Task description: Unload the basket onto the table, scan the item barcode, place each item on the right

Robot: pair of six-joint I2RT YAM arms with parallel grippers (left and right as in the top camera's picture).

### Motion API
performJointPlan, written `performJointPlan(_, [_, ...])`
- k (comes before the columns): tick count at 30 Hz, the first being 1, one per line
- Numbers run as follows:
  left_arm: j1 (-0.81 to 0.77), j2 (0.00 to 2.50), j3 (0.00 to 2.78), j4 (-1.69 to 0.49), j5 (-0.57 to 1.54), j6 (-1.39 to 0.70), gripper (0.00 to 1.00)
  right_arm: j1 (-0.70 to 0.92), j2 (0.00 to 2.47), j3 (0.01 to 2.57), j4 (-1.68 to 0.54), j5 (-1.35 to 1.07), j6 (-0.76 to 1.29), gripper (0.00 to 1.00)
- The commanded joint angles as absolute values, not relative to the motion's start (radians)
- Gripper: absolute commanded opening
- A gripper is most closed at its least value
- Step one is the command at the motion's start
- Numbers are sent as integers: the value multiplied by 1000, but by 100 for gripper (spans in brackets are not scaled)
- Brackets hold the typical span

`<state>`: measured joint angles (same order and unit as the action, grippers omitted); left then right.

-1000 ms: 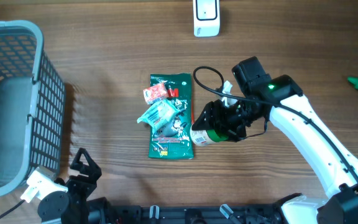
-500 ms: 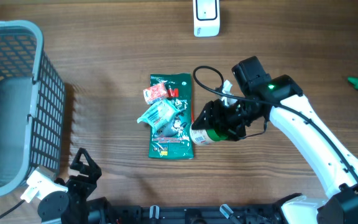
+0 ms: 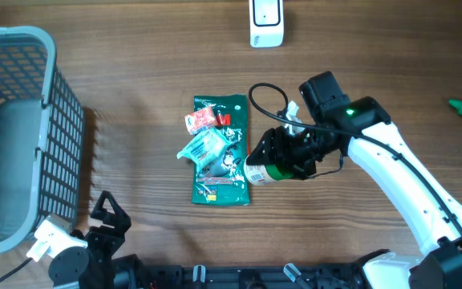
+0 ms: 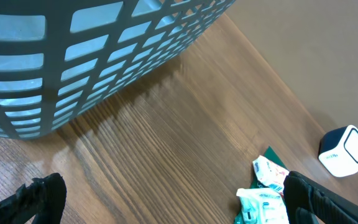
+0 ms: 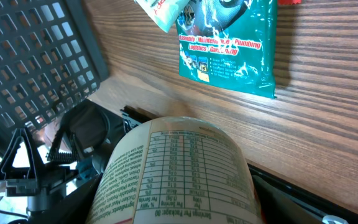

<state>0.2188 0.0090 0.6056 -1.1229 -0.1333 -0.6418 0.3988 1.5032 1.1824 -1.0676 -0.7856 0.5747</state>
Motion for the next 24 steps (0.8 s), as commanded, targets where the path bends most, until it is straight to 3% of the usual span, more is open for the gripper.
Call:
performJointPlan(1, [221,7,603,-1122,-146,-648,100,403,1479,1184,-1062,-833,560,43])
performJointPlan(12, [221,7,603,-1122,-146,-648,100,403,1479,1184,-1059,-787,538,43])
performJointPlan(24, [221,7,603,-1122,-146,-648,100,400,1479,1184,-941,-399,653,43])
